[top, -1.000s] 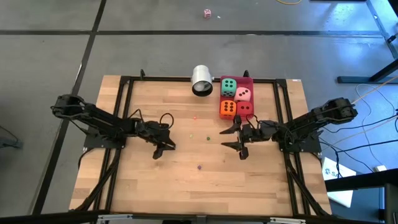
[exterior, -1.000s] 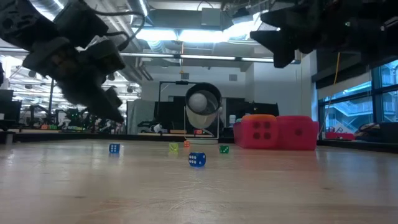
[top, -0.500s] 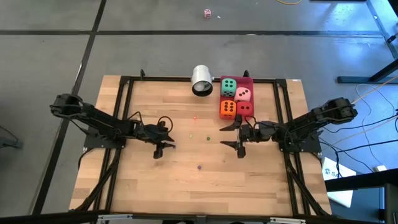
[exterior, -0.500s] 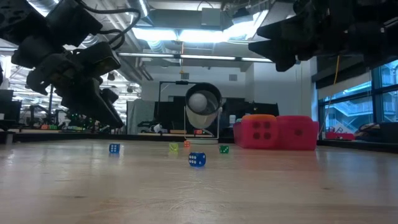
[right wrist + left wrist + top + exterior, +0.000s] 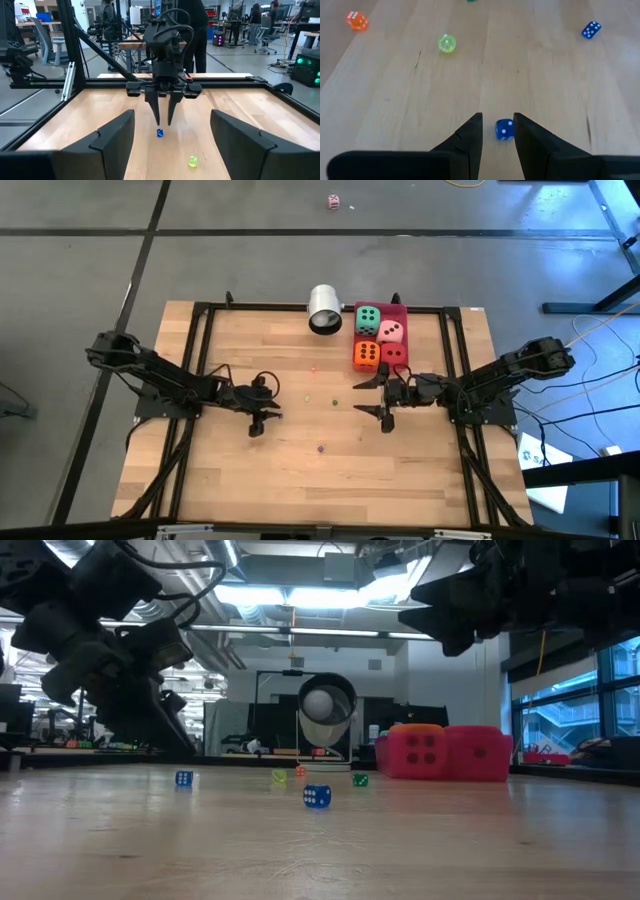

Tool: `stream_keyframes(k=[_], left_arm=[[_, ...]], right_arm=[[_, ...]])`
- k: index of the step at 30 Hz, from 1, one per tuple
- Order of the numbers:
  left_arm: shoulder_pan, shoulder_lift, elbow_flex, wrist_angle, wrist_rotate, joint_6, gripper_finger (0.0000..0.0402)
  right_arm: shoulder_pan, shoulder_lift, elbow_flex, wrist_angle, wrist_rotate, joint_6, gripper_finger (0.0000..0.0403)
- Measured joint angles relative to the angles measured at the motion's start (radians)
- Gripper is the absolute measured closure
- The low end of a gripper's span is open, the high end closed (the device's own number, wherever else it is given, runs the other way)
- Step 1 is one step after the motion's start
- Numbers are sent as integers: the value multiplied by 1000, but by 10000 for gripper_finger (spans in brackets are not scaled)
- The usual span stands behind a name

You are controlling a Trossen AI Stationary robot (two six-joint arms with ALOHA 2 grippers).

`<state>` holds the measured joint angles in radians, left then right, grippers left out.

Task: Pick & Place Dice
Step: Put the left small blue dice into the red bin

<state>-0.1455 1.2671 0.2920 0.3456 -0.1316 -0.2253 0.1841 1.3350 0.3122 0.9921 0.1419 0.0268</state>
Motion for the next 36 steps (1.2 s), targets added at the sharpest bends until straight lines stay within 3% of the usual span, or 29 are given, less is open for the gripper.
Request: stream_keyframes(k=[25, 36], left_arm=[[-58, 158, 1, 115, -9, -74, 299], [-58, 161, 2, 112, -9, -78, 299]], right_arm=[[0, 0, 0, -2, -1, 10, 142], [0, 0, 0, -2, 5, 9, 142]])
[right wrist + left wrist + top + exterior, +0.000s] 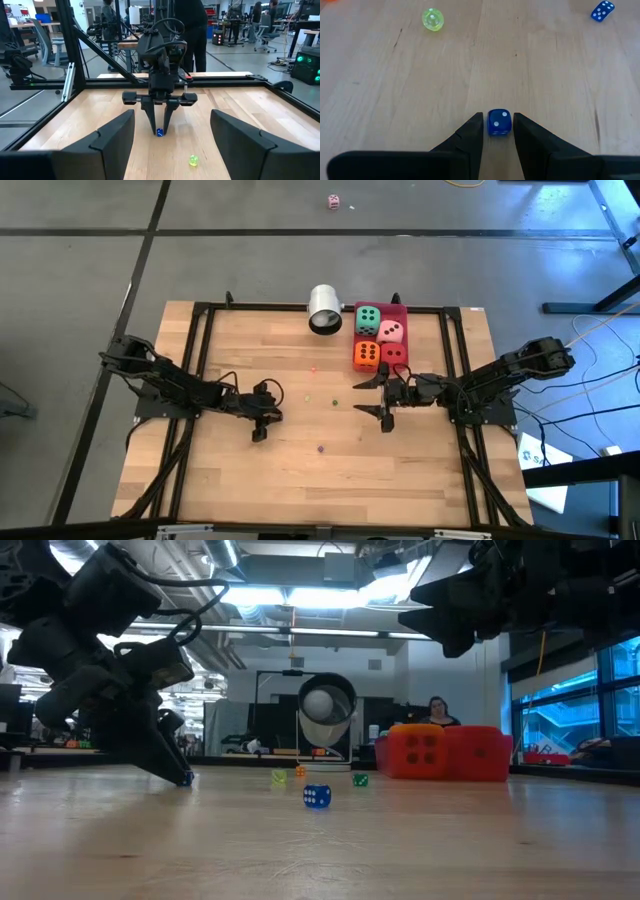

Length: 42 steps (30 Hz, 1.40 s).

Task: Pick & Place Dice
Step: Put the left small blue dice into the red bin

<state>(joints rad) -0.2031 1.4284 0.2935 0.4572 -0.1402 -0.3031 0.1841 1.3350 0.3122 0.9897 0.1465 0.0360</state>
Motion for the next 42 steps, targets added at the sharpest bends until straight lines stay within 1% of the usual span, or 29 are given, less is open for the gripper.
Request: stream_keyframes(k=[18, 21, 27, 30, 38, 42], left_arm=[[0, 1, 0, -3, 2, -8, 300], [0, 1, 0, -4, 1, -8, 310], [1, 1, 0, -5, 3, -8, 353], [1, 1, 0, -4, 8, -8, 367], [0, 1, 0, -4, 9, 0, 364], [4, 1, -1, 6, 13, 10, 369]], right_arm=[[0, 0, 0, 0, 3, -2, 142], [0, 0, 0, 0, 3, -2, 142], [0, 0, 0, 0, 3, -2, 143], [0, 0, 0, 0, 3, -2, 143], [0, 0, 0, 0, 3, -2, 143], [0, 0, 0, 0, 3, -2, 143]])
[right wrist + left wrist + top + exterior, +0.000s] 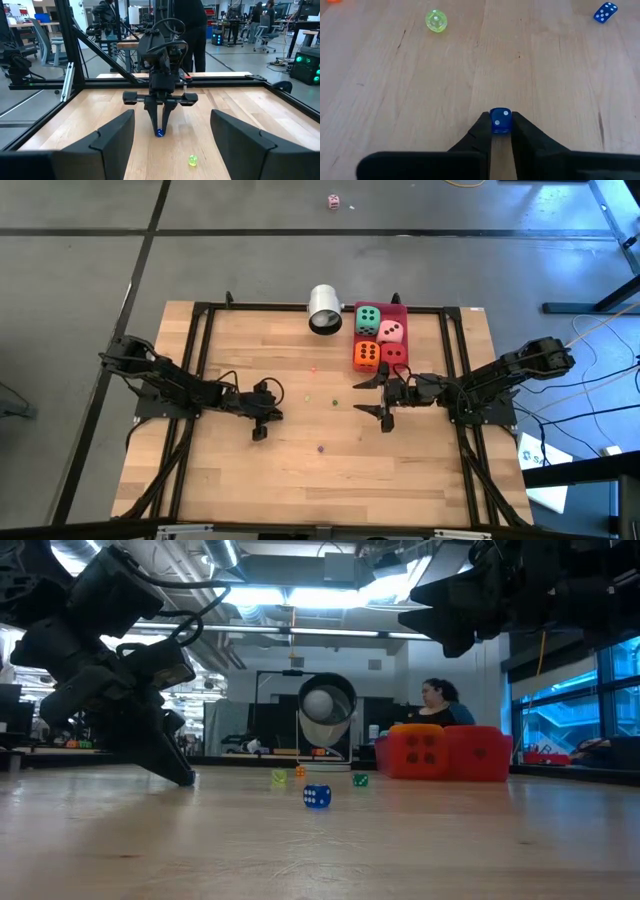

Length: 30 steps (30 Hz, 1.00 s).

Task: Pick & Place Dice
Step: Put the left small blue dice into the red bin

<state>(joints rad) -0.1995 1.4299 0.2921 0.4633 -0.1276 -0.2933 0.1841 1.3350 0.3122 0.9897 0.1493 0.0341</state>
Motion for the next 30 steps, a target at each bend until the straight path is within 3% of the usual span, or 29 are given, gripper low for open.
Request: stream_keyframes(k=[9, 18, 25, 30], left_arm=[[12, -36, 14, 56, 20, 102, 371], [74, -199, 142, -38, 64, 345, 372], [83, -310, 328, -240, -110, 601, 372], [78, -297, 433, -341, -213, 714, 371]], right_arm=[[0, 0, 0, 16, 0, 5, 143], [0, 0, 81, -43, 0, 67, 143], [0, 0, 244, -370, 83, 101, 143], [-17, 0, 265, -338, 94, 121, 143]])
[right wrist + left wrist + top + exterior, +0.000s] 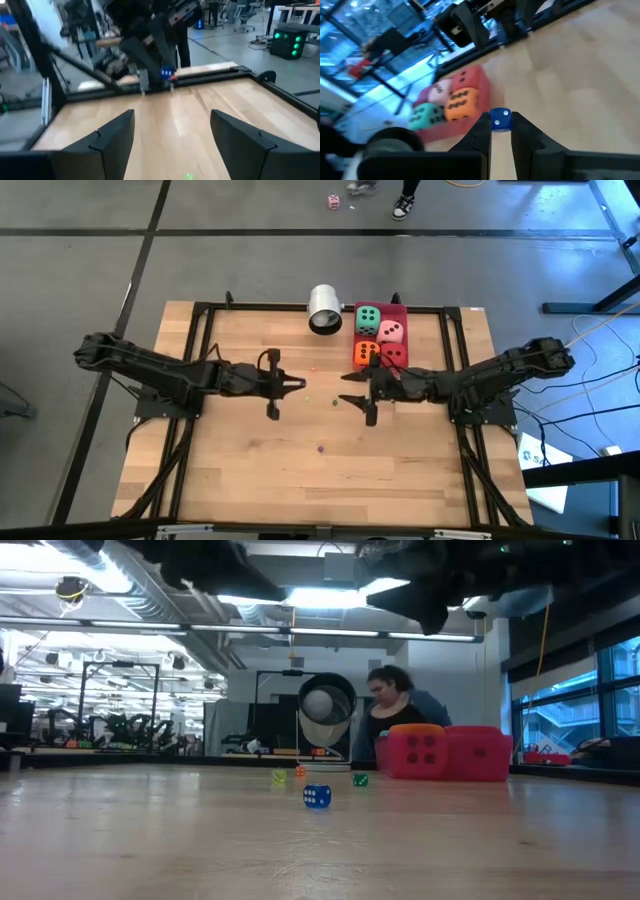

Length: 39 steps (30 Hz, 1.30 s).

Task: Pick & Place Dice
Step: Put the left small blue dice into the red bin

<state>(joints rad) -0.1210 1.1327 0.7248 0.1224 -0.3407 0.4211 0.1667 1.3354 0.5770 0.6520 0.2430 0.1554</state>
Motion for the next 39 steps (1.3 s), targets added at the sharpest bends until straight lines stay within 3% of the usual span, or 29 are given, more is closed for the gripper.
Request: stream_keyframes(k=[8, 17, 27, 32, 39], left_arm=[[-51, 78, 58, -23, -167, 103, 372], [-105, 170, 99, -21, -342, 166, 371], [-128, 242, 154, -22, -398, 217, 371], [-129, 245, 156, -23, -407, 217, 371], [-129, 244, 156, -27, -422, 218, 371]], right_arm=[[-114, 41, 0, 61, -142, 146, 142], [-232, 250, -1, 372, -415, 285, 142], [-271, 449, 118, 462, -549, 361, 142], [-270, 472, 176, 463, -609, 359, 142], [-270, 472, 185, 463, -610, 357, 142]])
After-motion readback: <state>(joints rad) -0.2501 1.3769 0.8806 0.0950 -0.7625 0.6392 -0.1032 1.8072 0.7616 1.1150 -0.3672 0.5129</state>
